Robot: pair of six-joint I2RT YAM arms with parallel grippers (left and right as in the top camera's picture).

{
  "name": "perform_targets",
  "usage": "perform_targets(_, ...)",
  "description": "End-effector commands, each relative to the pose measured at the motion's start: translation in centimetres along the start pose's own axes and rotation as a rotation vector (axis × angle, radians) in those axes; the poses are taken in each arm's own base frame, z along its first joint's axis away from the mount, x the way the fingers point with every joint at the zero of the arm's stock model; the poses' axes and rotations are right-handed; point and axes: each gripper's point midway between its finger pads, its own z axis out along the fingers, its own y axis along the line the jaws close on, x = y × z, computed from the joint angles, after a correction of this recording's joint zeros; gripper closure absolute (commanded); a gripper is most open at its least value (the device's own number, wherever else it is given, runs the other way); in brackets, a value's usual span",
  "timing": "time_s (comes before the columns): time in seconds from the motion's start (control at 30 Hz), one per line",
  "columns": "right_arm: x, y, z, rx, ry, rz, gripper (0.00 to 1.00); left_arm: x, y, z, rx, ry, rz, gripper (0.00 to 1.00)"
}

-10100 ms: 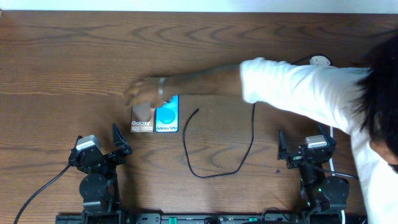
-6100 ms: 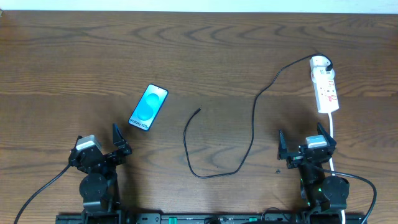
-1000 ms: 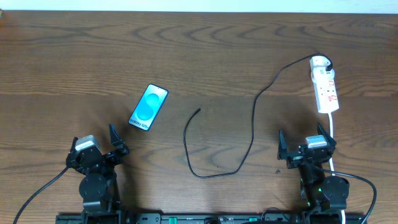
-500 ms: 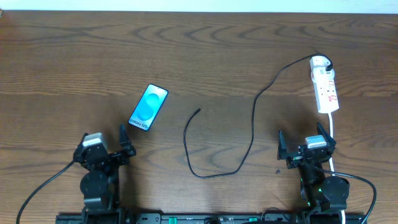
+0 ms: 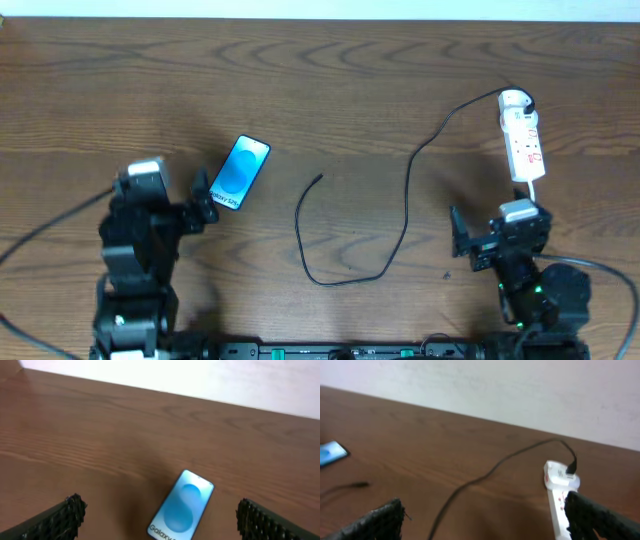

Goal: Plug charger to phone and switch on socket
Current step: 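Move the left gripper over the blue phone and lower onto it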

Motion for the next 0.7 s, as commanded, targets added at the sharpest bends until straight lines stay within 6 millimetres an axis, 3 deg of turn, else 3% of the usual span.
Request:
perform_targets(0.0,-2.3,-0.2,0.0,-0.014,0.034,0.006,0.01,-2.5,-1.8,0.2,0.085,0.030,0.032,0.02)
perform_targets(0.4,-4.6,0.7,2.4,-0.184,0.388,0.015,0.01,-4.7,-2.9,2.0,0.113,0.390,0.068,0.02)
perform_targets(0.67,-5.1,1.1,4.7,-0.268,0.550,0.082,0.01,-3.0,-4.0,4.4,0.156,0.652,0.130,0.02)
